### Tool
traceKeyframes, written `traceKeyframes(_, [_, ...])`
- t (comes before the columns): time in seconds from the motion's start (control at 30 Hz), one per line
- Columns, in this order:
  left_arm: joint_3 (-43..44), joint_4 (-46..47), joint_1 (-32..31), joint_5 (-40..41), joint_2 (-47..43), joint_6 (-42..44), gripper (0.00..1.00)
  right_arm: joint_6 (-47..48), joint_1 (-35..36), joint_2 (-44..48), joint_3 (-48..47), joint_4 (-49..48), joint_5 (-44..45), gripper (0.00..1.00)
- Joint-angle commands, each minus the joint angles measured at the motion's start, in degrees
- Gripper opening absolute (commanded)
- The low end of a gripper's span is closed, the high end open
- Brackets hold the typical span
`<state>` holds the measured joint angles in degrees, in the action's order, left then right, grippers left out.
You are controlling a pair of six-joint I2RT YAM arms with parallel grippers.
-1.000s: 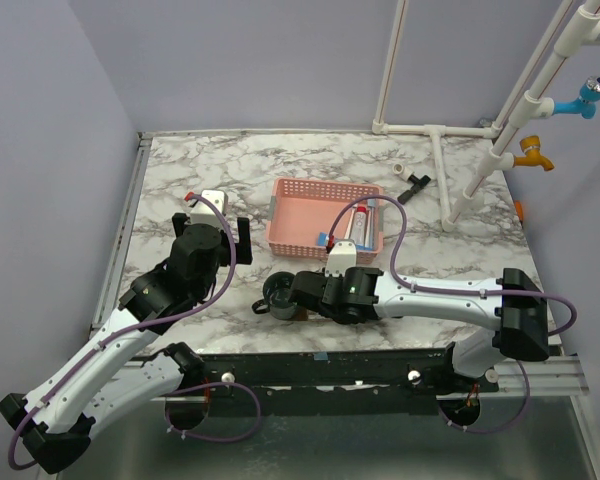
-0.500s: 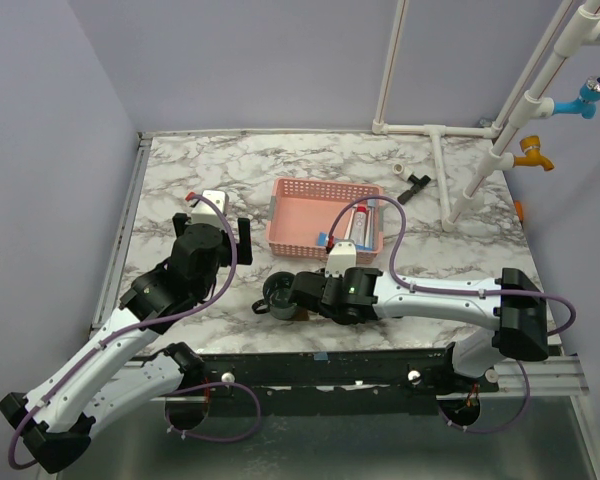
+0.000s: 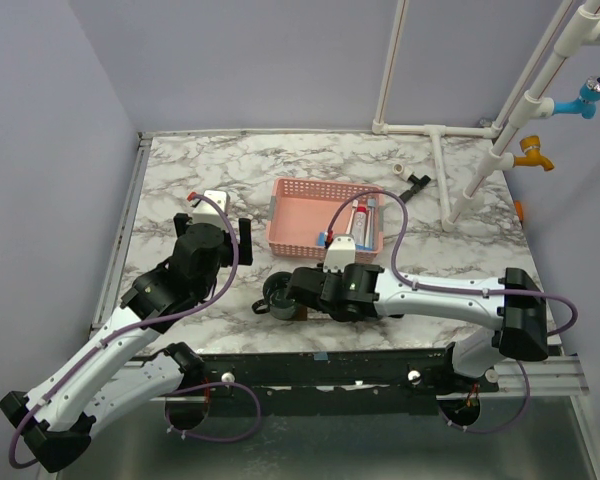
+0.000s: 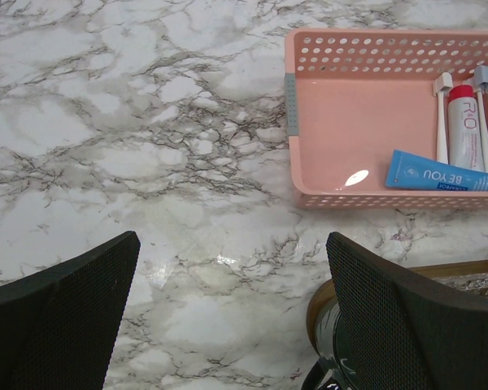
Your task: Prepare toiletry sets of a toothbrush and toothpaste on the tray
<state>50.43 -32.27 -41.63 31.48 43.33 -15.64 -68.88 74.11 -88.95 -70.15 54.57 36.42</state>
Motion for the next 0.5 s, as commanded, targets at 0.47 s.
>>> traceKeyframes(0.47, [1.3,0.0,0.3,0.8,0.5,-0.3,0.96,13.0,-6.0,3.1,-10.1,4.0,2.9,0.32])
